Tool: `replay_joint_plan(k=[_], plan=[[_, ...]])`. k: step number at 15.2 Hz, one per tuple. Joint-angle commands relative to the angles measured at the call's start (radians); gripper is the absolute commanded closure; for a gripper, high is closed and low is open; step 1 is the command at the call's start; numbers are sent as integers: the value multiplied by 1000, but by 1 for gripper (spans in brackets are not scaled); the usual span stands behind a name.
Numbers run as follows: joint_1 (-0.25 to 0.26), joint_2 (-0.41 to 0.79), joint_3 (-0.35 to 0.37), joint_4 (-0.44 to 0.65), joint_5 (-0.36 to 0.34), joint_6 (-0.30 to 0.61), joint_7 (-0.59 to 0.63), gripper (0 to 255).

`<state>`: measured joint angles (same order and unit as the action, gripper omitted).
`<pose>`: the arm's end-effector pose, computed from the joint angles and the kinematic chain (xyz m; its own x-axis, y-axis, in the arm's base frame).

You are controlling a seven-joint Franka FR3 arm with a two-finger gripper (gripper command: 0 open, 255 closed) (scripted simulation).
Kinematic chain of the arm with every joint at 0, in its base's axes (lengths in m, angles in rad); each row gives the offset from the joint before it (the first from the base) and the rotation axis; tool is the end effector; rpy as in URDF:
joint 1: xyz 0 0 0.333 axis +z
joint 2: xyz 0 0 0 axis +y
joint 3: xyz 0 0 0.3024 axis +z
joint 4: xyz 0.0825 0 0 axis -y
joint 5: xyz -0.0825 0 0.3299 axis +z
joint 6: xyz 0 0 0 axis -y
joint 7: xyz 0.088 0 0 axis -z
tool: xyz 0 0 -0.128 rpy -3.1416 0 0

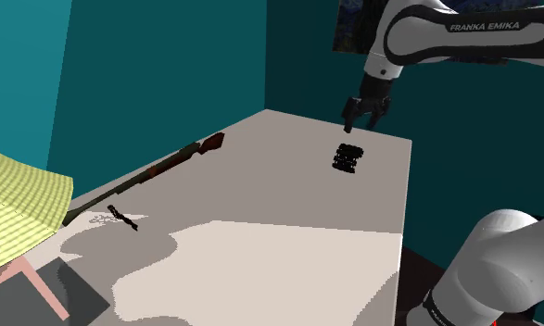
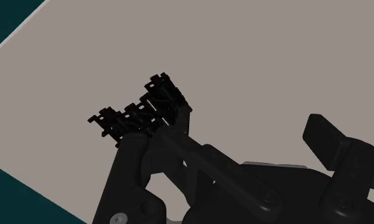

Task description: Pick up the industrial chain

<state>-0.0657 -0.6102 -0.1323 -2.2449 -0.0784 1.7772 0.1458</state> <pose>0.3254 -0.0843 0.5728 0.9416 -0.3077 0.1370 -0.3083 -0.9511 -0.0175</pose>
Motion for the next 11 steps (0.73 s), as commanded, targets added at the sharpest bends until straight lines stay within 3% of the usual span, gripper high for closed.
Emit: replay_joint_plan(k=[1,11], plan=[[-13,55,-36,16,4,36,-12,0],[-54,380,-195,175,104,168,-80,0]])
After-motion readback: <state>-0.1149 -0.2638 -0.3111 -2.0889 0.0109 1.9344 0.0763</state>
